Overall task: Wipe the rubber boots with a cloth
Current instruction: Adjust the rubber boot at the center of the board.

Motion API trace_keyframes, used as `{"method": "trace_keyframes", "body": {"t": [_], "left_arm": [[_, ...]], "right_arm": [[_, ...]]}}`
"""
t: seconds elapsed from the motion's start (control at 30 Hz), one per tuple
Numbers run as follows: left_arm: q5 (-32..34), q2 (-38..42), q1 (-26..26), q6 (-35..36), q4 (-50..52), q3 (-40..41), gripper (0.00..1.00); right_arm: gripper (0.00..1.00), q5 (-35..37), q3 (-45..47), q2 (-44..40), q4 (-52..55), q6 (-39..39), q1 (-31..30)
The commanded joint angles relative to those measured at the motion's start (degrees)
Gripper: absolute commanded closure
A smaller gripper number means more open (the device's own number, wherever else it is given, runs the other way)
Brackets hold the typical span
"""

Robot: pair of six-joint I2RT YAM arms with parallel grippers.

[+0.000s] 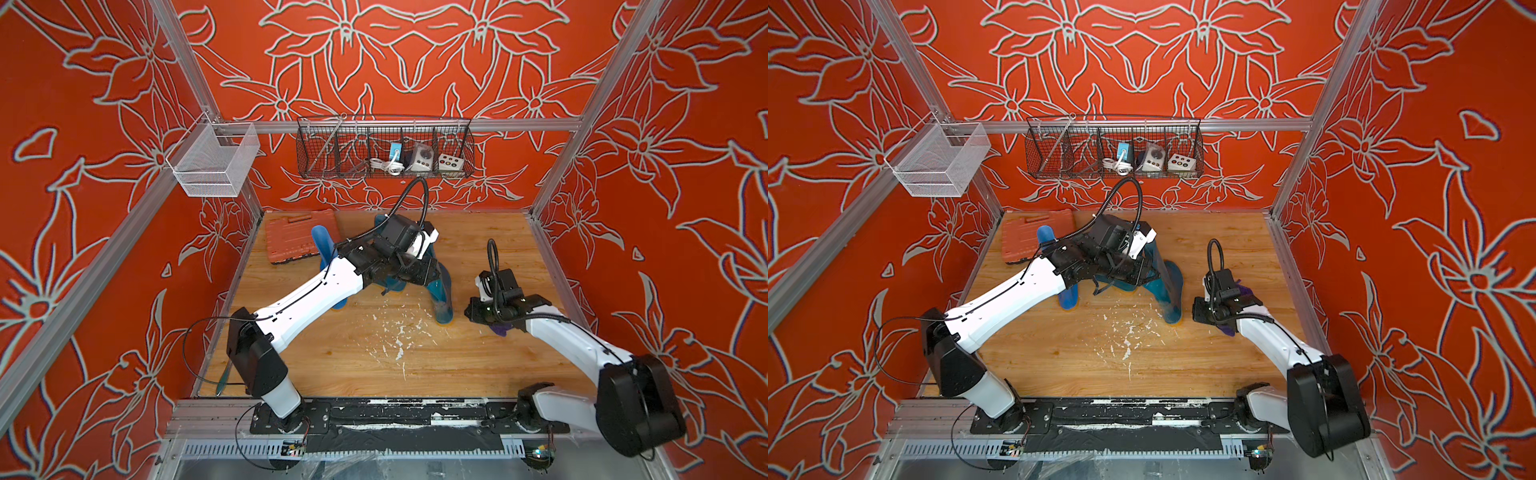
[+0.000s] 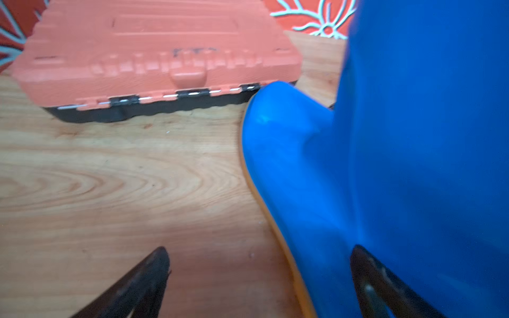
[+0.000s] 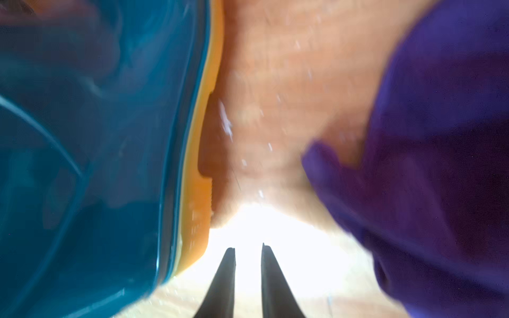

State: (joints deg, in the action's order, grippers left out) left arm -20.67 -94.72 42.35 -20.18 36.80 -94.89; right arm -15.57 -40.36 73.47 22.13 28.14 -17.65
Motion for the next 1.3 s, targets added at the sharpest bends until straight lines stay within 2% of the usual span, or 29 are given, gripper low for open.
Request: {"method": "trace_keyframes", "body": {"t": [0.0,0.23,0.4,0.57,0.83,1.07,1.27], "left_arm": [[2.4,-2.3,0.1,5.2,1.3,-4.5,1.00],[3.6,-7.6,0.2,7.8,3.9,-9.6,1.00],[4.0,-7.5,0.8,8.3,4.7,-9.8,0.73],[5.0,-3.5,1.2,9.0,5.3,-8.8,0.57],[5.8,4.9,1.2,9.0,5.7,-6.4,0.51],[6.2,11.2,1.2,8.3,5.7,-2.7,0.49],[10.5,18.0,1.2,8.3,6.3,1.5,0.48]], "right_arm": [[0.82,-2.0,-2.9,3.2,-4.7,-0.1,-0.1],[0.83,-3.7,-4.1,8.0,-8.6,0.2,-0.1],[0.83,-3.3,-4.3,8.4,-8.0,-0.6,-0.2],[0.83,-1.2,-4.7,5.9,-6.2,-1.5,-0.1],[0.73,5.2,-5.4,-2.3,-1.0,-3.3,0.0],[0.71,7.7,-5.1,-7.9,2.4,-3.9,0.4],[0.65,11.2,-5.4,-12.9,6.0,-5.2,0.5]]}}
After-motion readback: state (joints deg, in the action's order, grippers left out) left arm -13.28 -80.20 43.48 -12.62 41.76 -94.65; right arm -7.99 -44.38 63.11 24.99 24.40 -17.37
